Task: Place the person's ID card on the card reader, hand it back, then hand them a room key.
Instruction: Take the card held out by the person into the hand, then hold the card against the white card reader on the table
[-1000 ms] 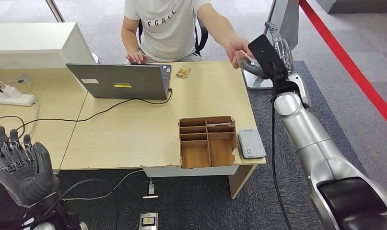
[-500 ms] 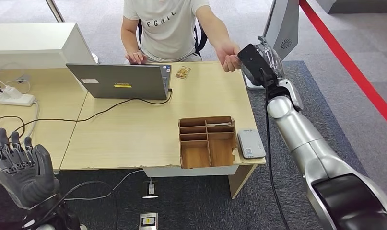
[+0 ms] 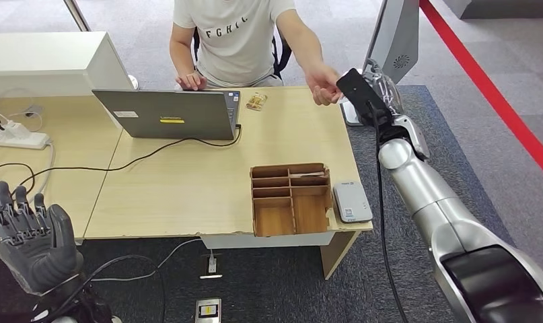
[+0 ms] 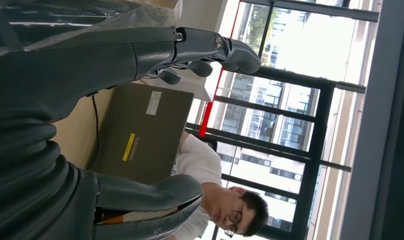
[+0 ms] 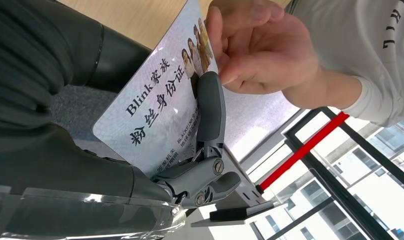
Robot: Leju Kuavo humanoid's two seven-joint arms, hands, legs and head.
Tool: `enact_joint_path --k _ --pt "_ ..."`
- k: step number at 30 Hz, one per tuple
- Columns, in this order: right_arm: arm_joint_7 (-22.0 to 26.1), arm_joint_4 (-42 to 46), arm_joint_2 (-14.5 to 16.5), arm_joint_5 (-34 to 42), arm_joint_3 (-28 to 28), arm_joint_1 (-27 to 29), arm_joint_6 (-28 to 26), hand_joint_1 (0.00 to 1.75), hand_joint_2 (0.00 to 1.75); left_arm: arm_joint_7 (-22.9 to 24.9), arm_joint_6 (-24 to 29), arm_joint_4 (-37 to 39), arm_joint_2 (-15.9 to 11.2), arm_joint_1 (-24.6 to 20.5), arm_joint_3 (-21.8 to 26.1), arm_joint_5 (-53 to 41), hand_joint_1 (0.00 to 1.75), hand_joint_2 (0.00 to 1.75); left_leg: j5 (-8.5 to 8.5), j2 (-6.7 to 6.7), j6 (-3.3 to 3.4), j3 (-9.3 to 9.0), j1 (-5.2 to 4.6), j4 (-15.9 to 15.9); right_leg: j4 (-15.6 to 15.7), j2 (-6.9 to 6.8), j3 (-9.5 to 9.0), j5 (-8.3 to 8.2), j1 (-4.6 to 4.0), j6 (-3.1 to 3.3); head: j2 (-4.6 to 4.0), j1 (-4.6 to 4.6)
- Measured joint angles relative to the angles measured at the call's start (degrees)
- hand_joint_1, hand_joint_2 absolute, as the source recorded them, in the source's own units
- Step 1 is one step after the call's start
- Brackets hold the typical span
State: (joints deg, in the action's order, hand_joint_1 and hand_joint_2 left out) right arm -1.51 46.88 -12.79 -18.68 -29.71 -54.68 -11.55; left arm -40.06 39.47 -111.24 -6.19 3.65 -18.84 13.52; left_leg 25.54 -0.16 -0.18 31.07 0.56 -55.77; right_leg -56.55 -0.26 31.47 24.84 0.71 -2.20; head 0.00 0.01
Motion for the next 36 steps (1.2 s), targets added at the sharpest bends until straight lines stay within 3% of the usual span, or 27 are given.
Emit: enact_joint_path --k 20,36 --pt "-0.2 0.2 -0.9 0.1 -0.6 0.8 -1.2 1.75 1.75 0.0 0.0 -0.1 0.0 0.5 0.1 -0.2 0.00 1.75 0.00 0.00 0.00 -0.02 0.00 0.0 0.0 0.00 0.00 0.00 0.00 0.00 0.00 0.00" --pt "-6.3 19.0 -13.4 -0.7 5.9 12.9 -5.9 1.75 1.75 0.0 0.0 -0.3 0.0 2.5 0.6 -0.1 0.00 1.75 0.02 0.00 0.02 -0.06 -0.02 0.0 0.1 0.02 -0.04 -0.01 0.02 -0.02 0.00 -0.01"
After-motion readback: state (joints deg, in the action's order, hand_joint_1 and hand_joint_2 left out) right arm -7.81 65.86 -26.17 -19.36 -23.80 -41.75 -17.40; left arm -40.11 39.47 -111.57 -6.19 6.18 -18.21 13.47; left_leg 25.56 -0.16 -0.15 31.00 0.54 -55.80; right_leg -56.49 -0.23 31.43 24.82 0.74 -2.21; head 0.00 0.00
